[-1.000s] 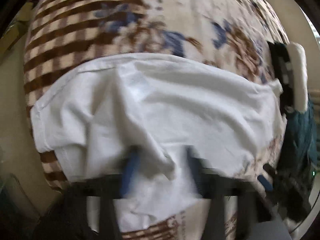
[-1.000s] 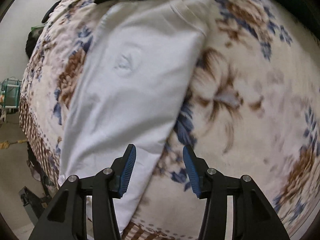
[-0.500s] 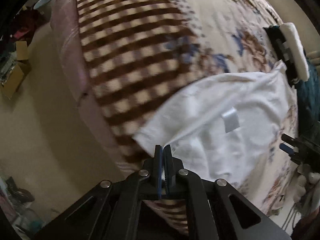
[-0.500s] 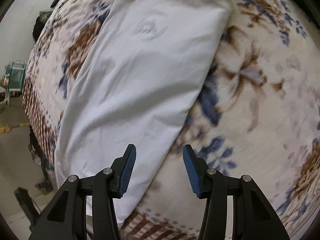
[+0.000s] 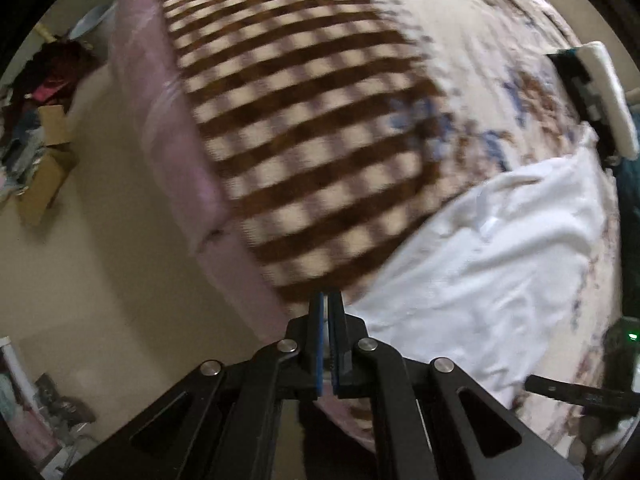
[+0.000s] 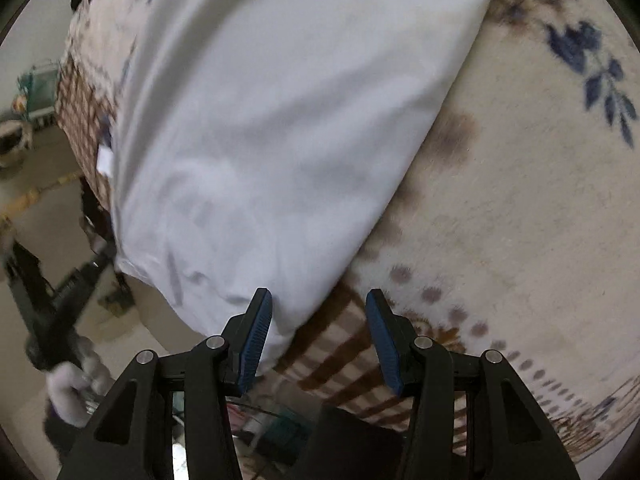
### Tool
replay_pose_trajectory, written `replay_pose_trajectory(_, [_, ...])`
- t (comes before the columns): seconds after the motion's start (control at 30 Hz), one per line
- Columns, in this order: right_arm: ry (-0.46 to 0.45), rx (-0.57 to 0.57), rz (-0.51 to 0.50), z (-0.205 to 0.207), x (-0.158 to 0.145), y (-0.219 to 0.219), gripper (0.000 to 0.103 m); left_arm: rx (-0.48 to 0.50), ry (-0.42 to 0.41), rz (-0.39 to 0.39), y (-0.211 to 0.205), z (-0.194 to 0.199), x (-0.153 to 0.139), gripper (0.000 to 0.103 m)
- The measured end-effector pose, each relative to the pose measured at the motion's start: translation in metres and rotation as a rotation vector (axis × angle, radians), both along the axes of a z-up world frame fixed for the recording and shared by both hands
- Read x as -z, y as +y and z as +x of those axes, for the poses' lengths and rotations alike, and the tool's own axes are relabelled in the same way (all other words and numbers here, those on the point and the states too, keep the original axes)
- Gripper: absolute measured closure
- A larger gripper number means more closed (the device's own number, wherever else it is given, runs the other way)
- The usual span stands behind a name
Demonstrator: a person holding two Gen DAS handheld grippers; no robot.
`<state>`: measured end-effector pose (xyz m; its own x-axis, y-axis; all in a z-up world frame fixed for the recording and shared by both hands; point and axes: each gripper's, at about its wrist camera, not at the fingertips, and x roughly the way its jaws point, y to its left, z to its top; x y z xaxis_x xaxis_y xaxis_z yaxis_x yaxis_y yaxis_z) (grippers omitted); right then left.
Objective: Fold small clothes
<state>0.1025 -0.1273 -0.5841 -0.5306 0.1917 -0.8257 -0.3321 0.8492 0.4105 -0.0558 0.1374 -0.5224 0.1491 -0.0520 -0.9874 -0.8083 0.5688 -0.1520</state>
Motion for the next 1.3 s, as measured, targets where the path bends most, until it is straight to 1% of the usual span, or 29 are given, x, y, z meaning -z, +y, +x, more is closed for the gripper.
replay_pose_trajectory(0.07, [-0.026,0.012,0.004,0.006,-0.007,-0.001,0.052,-0.023,-0.027,-0.027,0.004,-0.007,-0.006,0.101])
replay_pose_trajectory(0.13, [-0.072,0.035,0.013,0.025,-0.023,-0.003,0.052,-0.039,-0.065,-0.023,0.003,-0.012,-0.020,0.098])
replay_pose_trajectory(0.17, [-0.117,0.055,0.024,0.043,-0.036,-0.003,0.052,-0.038,-0.091,-0.023,0.001,-0.012,-0.025,0.093])
replay_pose_trajectory(0.2, [-0.150,0.074,0.035,0.059,-0.046,-0.003,0.052,-0.037,-0.123,-0.027,-0.002,-0.011,-0.030,0.084])
replay_pose_trajectory(0.23, [-0.197,0.104,0.047,0.084,-0.060,-0.002,0.051,-0.038,-0.141,-0.023,-0.005,-0.008,-0.032,0.078])
replay_pose_trajectory(0.27, [-0.226,0.126,0.053,0.100,-0.068,0.000,0.049,-0.037,-0.154,-0.021,-0.008,-0.006,-0.032,0.069])
replay_pose_trajectory(0.3, [-0.258,0.153,0.061,0.121,-0.078,0.003,0.047,-0.044,-0.173,-0.032,-0.011,0.000,-0.028,0.064])
replay_pose_trajectory(0.33, [-0.298,0.186,0.071,0.151,-0.088,0.010,0.047,-0.055,-0.172,-0.039,-0.012,0.002,-0.024,0.064])
replay_pose_trajectory(0.4, [-0.353,0.220,0.064,0.196,-0.096,0.027,0.047,-0.064,-0.165,-0.059,-0.015,0.011,-0.011,0.064])
replay_pose_trajectory(0.5, [-0.417,0.270,0.050,0.266,-0.094,0.067,0.047,-0.057,-0.147,-0.061,-0.019,0.024,0.004,0.064])
replay_pose_trajectory(0.53, [-0.417,0.276,0.045,0.284,-0.091,0.076,0.047,-0.055,-0.142,-0.066,-0.020,0.025,0.007,0.064])
replay_pose_trajectory(0.6, [-0.417,0.289,0.021,0.322,-0.075,0.103,0.047,-0.043,-0.122,-0.059,-0.021,0.031,0.016,0.064])
replay_pose_trajectory(0.67, [-0.409,0.273,-0.015,0.346,-0.057,0.131,0.047,-0.033,-0.114,-0.049,-0.019,0.033,0.021,0.065])
replay_pose_trajectory(0.7, [-0.416,0.264,-0.034,0.347,-0.050,0.142,0.051,-0.031,-0.113,-0.036,-0.019,0.035,0.022,0.066])
replay_pose_trajectory(0.73, [-0.439,0.247,-0.063,0.353,-0.045,0.150,0.058,-0.031,-0.120,-0.025,-0.020,0.040,0.023,0.070])
replay_pose_trajectory(0.77, [-0.459,0.235,-0.076,0.357,-0.042,0.155,0.089,-0.029,-0.130,-0.019,-0.020,0.040,0.023,0.088])
replay_pose_trajectory(0.8, [-0.481,0.218,-0.101,0.359,-0.039,0.160,0.095,-0.019,-0.131,-0.010,-0.020,0.042,0.023,0.096])
replay_pose_trajectory(0.87, [-0.517,0.230,-0.117,0.360,-0.039,0.160,0.097,-0.008,-0.127,0.008,-0.018,0.046,0.021,0.098])
replay_pose_trajectory(0.93, [-0.560,0.257,-0.124,0.360,-0.042,0.161,0.097,-0.013,-0.140,0.018,-0.013,0.042,0.016,0.099])
replay_pose_trajectory(0.97, [-0.576,0.274,-0.132,0.361,-0.045,0.161,0.097,-0.013,-0.140,0.022,-0.011,0.040,0.013,0.101])
replay_pose_trajectory(1.03, [-0.585,0.311,-0.144,0.364,-0.046,0.160,0.097,-0.009,-0.132,0.042,-0.003,0.039,0.011,0.103])
replay_pose_trajectory(1.1, [-0.580,0.334,-0.156,0.367,-0.042,0.162,0.097,-0.020,-0.109,0.059,0.007,0.036,0.013,0.103])
replay_pose_trajectory(1.17, [-0.572,0.350,-0.167,0.371,-0.034,0.164,0.097,-0.053,-0.115,0.035,0.022,0.031,0.016,0.103])
replay_pose_trajectory(1.2, [-0.554,0.349,-0.176,0.374,-0.027,0.167,0.097,-0.073,-0.135,0.012,0.031,0.028,0.016,0.103])
replay_pose_trajectory(1.23, [-0.536,0.348,-0.186,0.375,-0.022,0.169,0.097,-0.070,-0.148,-0.003,0.034,0.027,0.015,0.103])
replay_pose_trajectory(1.3, [-0.476,0.339,-0.190,0.380,-0.009,0.174,0.089,-0.059,-0.156,-0.017,0.038,0.029,0.009,0.102])
